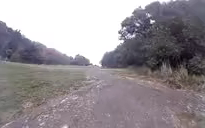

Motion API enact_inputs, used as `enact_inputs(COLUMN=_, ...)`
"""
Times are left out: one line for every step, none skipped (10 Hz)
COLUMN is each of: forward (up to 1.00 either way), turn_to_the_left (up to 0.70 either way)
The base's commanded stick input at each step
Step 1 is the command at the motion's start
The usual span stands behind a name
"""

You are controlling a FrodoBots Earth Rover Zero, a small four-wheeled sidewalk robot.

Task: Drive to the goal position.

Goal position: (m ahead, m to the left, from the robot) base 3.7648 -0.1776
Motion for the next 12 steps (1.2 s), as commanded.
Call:
enact_inputs(forward=0.45, turn_to_the_left=-0.27)
enact_inputs(forward=0.45, turn_to_the_left=-0.27)
enact_inputs(forward=0.45, turn_to_the_left=-0.27)
enact_inputs(forward=0.45, turn_to_the_left=-0.27)
enact_inputs(forward=0.45, turn_to_the_left=-0.27)
enact_inputs(forward=0.45, turn_to_the_left=-0.27)
enact_inputs(forward=0.45, turn_to_the_left=-0.27)
enact_inputs(forward=0.45, turn_to_the_left=-0.27)
enact_inputs(forward=0.45, turn_to_the_left=-0.27)
enact_inputs(forward=0.45, turn_to_the_left=-0.27)
enact_inputs(forward=0.45, turn_to_the_left=-0.27)
enact_inputs(forward=0.45, turn_to_the_left=-0.27)
